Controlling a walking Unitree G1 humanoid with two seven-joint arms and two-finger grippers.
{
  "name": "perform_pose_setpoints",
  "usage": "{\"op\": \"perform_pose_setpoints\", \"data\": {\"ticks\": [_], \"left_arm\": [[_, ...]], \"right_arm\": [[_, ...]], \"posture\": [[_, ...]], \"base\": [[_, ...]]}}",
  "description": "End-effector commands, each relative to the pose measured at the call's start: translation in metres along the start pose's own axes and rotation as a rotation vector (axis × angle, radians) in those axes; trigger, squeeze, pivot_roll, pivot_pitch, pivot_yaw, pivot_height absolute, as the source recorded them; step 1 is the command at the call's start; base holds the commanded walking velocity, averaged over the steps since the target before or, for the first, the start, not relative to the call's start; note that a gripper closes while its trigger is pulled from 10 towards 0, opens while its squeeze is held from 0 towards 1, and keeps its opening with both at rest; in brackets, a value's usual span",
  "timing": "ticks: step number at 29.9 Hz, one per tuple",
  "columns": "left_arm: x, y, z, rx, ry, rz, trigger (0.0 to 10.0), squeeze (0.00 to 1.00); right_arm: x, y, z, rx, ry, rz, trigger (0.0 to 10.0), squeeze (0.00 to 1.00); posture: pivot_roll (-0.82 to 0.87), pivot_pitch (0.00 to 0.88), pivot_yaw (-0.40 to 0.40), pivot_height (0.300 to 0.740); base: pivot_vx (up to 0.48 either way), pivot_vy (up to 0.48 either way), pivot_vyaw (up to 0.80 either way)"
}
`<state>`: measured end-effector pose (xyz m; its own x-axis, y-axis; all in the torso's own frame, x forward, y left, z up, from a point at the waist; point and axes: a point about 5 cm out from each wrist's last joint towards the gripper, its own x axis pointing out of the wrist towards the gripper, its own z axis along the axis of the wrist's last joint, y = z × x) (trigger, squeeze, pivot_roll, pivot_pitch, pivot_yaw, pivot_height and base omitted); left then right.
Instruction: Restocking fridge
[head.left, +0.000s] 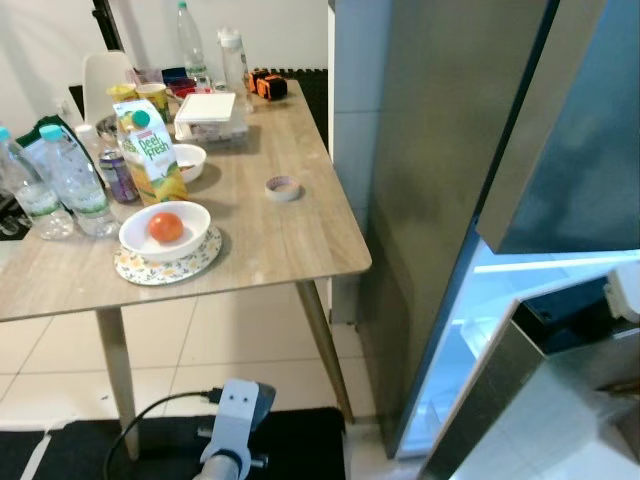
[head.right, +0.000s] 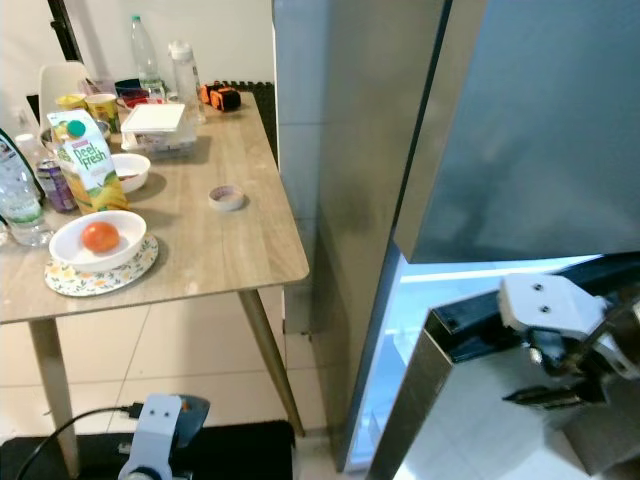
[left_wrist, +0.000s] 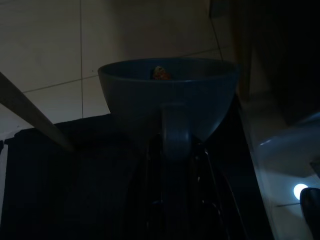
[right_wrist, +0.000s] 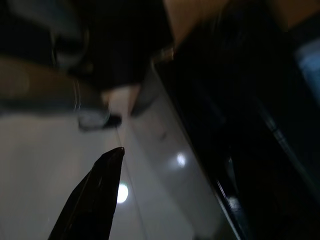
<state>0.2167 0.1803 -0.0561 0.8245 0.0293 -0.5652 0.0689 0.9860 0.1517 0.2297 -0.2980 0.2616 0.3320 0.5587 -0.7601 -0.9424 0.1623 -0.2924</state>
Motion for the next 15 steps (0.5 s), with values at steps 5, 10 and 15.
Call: {"op": "perform_pose_setpoints", "data": {"ticks": [5,10,15], "left_arm": [[0.002,-0.003,0.004,0.015,-0.003,-0.023,10.0,0.00],[0.004,-0.002,0.007,0.025,-0.006,-0.028,10.0,0.00],[0.005,0.000,0.010,0.036,-0.010,-0.034,10.0,0.00]], "right_arm": [[-0.016,0.005,0.039,-0.112,-0.278,-0.055,10.0,0.00],[-0.026,0.013,0.058,-0.190,-0.465,-0.080,10.0,0.00],[-0.031,0.020,0.066,-0.208,-0.600,-0.108,10.0,0.00]], "posture": [[-0.23,0.000,0.044,0.740],[-0.24,0.000,0.066,0.740],[-0.24,0.000,0.077,0.740]], "base": [[0.000,0.000,0.00],[0.000,0.000,0.00],[0.000,0.000,0.00]]}}
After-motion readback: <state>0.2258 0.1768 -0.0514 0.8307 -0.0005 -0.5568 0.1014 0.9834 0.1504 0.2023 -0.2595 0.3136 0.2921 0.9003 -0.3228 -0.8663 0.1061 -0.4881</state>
